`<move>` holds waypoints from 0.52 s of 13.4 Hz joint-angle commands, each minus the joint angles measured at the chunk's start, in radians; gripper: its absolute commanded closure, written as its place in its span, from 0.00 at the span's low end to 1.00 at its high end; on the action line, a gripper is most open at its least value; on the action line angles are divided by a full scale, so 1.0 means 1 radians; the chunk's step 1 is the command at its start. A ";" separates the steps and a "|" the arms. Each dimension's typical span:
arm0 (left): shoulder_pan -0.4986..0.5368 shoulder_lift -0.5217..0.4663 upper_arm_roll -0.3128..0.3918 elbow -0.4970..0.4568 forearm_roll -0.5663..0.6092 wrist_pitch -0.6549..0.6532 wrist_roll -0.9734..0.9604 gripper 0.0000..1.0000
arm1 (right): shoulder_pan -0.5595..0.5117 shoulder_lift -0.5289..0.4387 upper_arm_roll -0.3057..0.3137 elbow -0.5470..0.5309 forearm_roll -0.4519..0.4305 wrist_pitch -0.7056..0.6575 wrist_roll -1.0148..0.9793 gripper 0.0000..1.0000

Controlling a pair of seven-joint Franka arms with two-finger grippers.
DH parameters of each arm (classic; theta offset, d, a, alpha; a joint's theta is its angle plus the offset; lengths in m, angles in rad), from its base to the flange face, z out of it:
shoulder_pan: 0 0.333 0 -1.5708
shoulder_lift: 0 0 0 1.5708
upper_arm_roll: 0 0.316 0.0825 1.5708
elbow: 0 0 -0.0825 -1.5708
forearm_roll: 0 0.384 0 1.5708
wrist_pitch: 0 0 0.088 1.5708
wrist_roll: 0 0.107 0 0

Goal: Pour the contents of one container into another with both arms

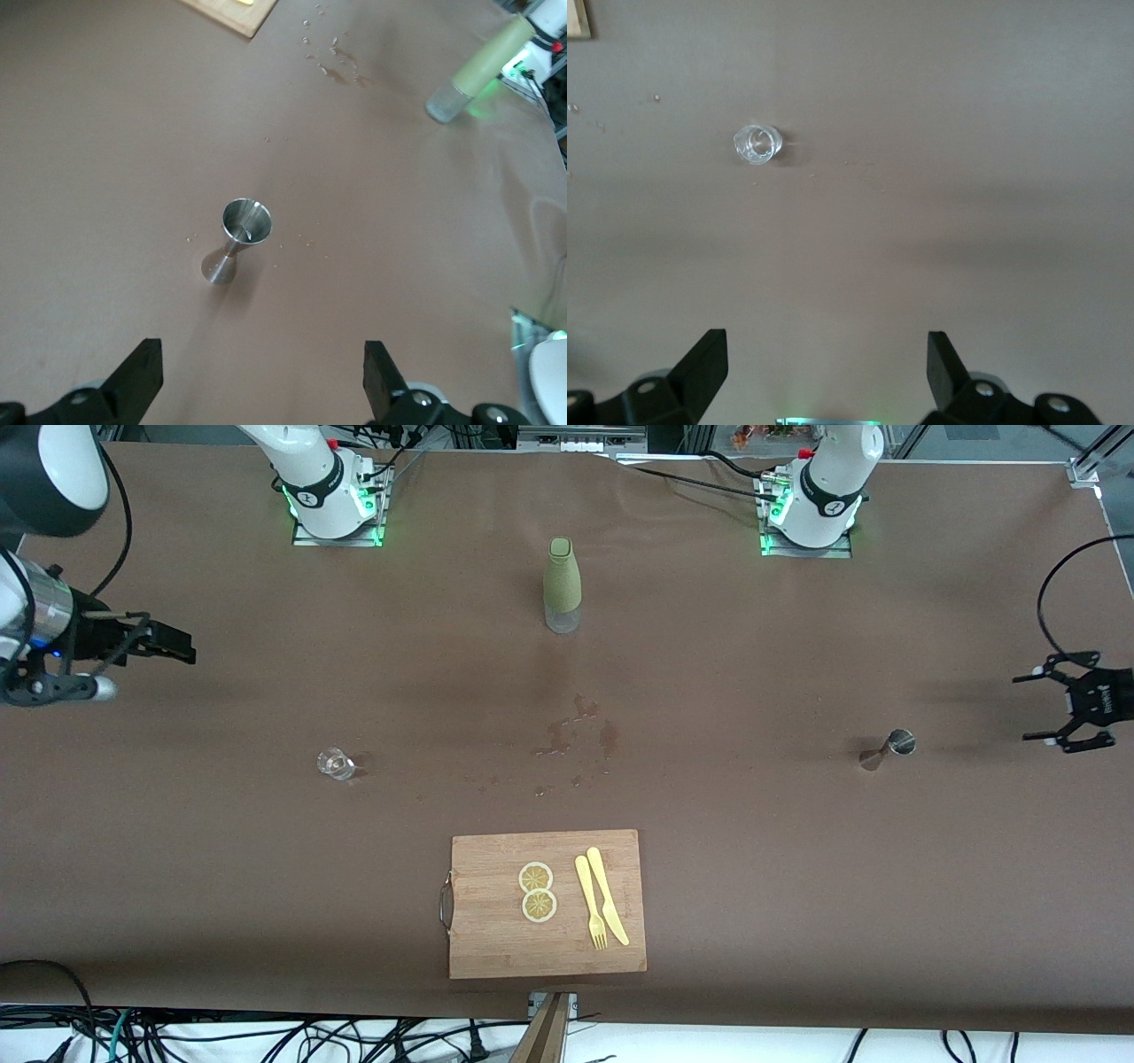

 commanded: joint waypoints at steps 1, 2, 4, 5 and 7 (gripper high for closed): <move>-0.038 -0.173 -0.044 -0.088 0.144 0.064 -0.282 0.00 | -0.019 -0.064 -0.007 -0.050 -0.002 0.040 0.039 0.00; -0.052 -0.230 -0.070 -0.089 0.204 0.064 -0.406 0.00 | -0.019 -0.052 -0.025 -0.033 0.001 0.055 0.021 0.00; -0.065 -0.357 -0.137 -0.129 0.313 0.064 -0.694 0.00 | -0.015 -0.029 -0.024 0.016 0.004 0.052 0.027 0.00; -0.076 -0.423 -0.168 -0.155 0.370 0.064 -0.843 0.00 | -0.015 -0.012 -0.024 0.042 0.004 0.054 0.034 0.00; -0.121 -0.522 -0.220 -0.176 0.459 0.062 -1.093 0.00 | -0.015 0.014 -0.025 0.108 -0.004 0.043 0.025 0.00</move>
